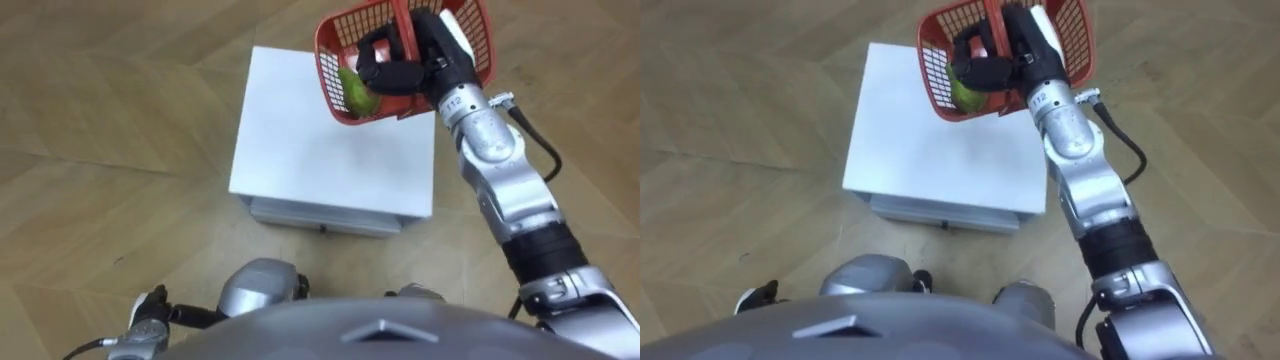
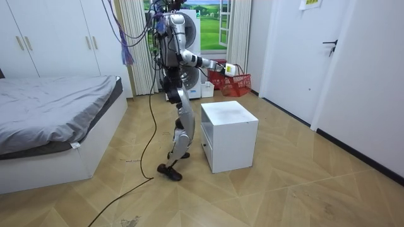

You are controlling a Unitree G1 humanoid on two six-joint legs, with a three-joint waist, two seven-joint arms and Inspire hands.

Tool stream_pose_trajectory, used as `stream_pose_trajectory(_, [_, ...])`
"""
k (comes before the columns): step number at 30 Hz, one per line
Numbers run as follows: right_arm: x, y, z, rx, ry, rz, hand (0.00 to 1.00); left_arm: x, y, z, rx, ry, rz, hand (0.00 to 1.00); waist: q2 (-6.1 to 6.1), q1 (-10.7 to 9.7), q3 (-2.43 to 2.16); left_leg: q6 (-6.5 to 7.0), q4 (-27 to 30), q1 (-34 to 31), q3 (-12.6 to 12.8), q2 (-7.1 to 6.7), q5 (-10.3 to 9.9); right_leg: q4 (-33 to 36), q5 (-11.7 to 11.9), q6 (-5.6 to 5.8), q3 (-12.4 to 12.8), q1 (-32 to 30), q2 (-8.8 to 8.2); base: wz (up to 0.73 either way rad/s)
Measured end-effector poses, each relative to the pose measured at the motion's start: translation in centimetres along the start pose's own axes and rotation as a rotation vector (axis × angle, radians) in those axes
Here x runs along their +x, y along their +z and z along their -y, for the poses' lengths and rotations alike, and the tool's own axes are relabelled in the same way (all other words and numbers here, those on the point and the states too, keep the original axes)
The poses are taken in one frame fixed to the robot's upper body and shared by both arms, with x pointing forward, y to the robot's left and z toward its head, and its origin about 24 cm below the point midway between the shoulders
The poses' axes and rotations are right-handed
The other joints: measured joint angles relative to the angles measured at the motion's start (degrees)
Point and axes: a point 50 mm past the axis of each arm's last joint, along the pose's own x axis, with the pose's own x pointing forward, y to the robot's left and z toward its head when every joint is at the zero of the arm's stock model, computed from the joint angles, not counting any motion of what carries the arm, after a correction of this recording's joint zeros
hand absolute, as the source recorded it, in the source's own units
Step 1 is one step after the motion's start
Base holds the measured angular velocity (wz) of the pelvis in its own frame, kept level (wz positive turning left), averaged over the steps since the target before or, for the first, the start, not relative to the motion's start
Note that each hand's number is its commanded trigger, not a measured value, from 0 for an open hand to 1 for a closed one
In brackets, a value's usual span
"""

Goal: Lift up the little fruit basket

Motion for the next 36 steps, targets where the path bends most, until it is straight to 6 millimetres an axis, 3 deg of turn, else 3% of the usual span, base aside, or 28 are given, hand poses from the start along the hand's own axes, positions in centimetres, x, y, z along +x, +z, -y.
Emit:
stream_pose_trajectory(1, [0.0,0.0,-0.1,0.018,0.005,-0.001,1.00,0.0,0.1,-0.2,0.006,0.005,0.004,0.00,-0.01,0.06,-0.01,0.10,0.01,-0.01,-0.45,0.01,0.00,-0.48,-0.79,0.42,0.06,-0.26,0.46,0.18])
stream_pose_trajectory(3, [0.1,-0.5,-0.3,0.026,0.025,-0.021,1.00,0.1,0.5,-0.5,0.016,0.017,0.021,0.00,0.16,0.36,-0.02,0.47,-0.29,0.27,-1.21,0.77,0.14,-6.08,-2.84,0.50,0.51,-1.30,3.35,0.25])
stream_pose_trajectory(5, [0.1,-0.7,-0.7,0.010,0.052,-0.031,1.00,0.1,0.4,-0.3,0.027,0.013,0.017,0.00,0.23,0.15,-0.08,0.57,-0.24,0.42,-2.29,0.72,0.08,-14.19,-2.83,0.42,0.97,-1.02,5.48,0.30])
stream_pose_trajectory(7, [0.1,-0.7,-0.9,0.012,0.067,-0.033,1.00,0.0,0.4,0.1,0.041,0.002,0.018,0.00,0.30,0.32,-0.10,0.58,-0.47,0.51,-3.53,0.59,0.09,-21.64,-1.77,-0.60,1.64,-0.65,7.42,0.36])
stream_pose_trajectory(8, [0.1,-1.0,-1.1,0.022,0.069,-0.043,1.00,0.0,0.3,0.2,0.042,0.000,0.013,0.00,0.21,0.20,-0.15,0.55,-0.99,0.81,-4.37,0.50,0.08,-25.59,0.66,-1.40,1.64,0.20,8.87,0.39])
stream_pose_trajectory(9, [0.1,-1.5,-1.4,0.033,0.072,-0.066,1.00,0.0,-0.1,0.2,0.043,0.002,0.002,0.00,-0.21,0.30,-0.38,0.47,-2.18,1.36,-4.87,0.05,0.06,-27.34,5.37,-1.83,1.60,1.17,9.44,0.39])
stream_pose_trajectory(11, [0.1,-2.2,-1.7,0.026,0.083,-0.098,1.00,-0.2,-0.7,0.6,0.041,-0.003,-0.015,0.00,-0.18,0.39,-0.65,0.28,-3.27,2.53,-5.42,0.05,-0.05,-29.70,4.58,-2.05,0.59,3.32,9.66,0.25])
stream_pose_trajectory(12, [0.2,-2.3,-1.7,0.020,0.089,-0.102,1.00,-0.2,-0.7,0.8,0.047,-0.009,-0.014,0.00,0.35,0.27,-0.30,0.17,-3.45,2.46,-6.19,0.15,-0.09,-30.32,4.59,-2.06,-0.48,3.82,9.71,0.28])
stream_pose_trajectory(15, [0.2,-3.1,-1.9,0.012,0.096,-0.137,1.00,-0.2,-0.6,1.0,0.058,-0.013,-0.012,0.00,0.43,0.37,-0.20,-0.15,-3.81,1.48,-6.53,0.63,-0.18,-31.09,4.63,-2.12,-1.65,3.40,10.06,0.20])
stream_pose_trajectory(20, [0.1,-4.4,-1.8,0.024,0.070,-0.197,1.00,-0.2,-1.0,1.4,0.094,-0.032,-0.025,0.00,0.45,0.72,-0.18,-0.18,-3.21,0.03,-5.03,0.96,-0.16,-31.18,4.62,-2.12,-1.99,2.21,10.00,0.06])
stream_pose_trajectory(28, [-0.1,-6.7,-1.4,0.049,0.049,-0.301,1.00,-0.3,-1.3,1.4,0.112,-0.045,-0.036,0.00,0.61,1.26,-0.07,-0.16,-3.32,-1.10,-4.62,0.79,-0.15,-32.19,4.56,-2.04,-1.60,1.67,9.74,0.09])
stream_pose_trajectory(32, [-0.1,-7.3,-1.1,0.050,0.044,-0.310,1.00,-0.3,-1.4,1.5,0.112,-0.053,-0.040,0.00,1.49,1.34,0.16,-0.16,-3.31,-1.92,-3.43,0.97,-0.15,-32.62,4.51,-1.95,-1.73,1.45,9.34,0.00])
stream_pose_trajectory(33, [0.0,-7.2,-1.0,0.049,0.039,-0.299,0.75,-0.3,-1.4,1.6,0.112,-0.056,-0.037,0.00,1.71,1.36,0.06,-0.16,-3.34,-2.13,-3.08,0.97,-0.15,-32.91,4.52,-1.93,-1.73,1.13,9.31,-0.06])
stream_pose_trajectory(34, [0.1,-7.1,-0.9,0.050,0.035,-0.291,0.28,-0.3,-1.4,1.6,0.112,-0.058,-0.037,0.00,1.80,1.29,0.02,-0.16,-3.33,-2.36,-2.73,0.97,-0.15,-32.93,4.52,-1.93,-1.73,0.88,9.29,-0.07])
stream_pose_trajectory(35, [0.2,-6.9,-0.7,0.050,0.028,-0.280,0.00,-0.3,-1.4,1.8,0.112,-0.065,-0.038,0.00,2.23,0.92,0.12,-0.16,-3.12,-2.85,-2.52,0.99,-0.15,-33.04,4.52,-1.92,-1.87,0.65,9.25,0.00])
stream_pose_trajectory(36, [0.2,-6.8,-0.6,0.052,0.020,-0.275,0.00,-0.3,-1.4,1.9,0.112,-0.076,-0.040,0.00,2.72,0.36,0.14,-0.16,-3.04,-2.93,-2.50,1.00,-0.15,-33.06,4.53,-1.92,-2.15,0.64,9.23,0.07])
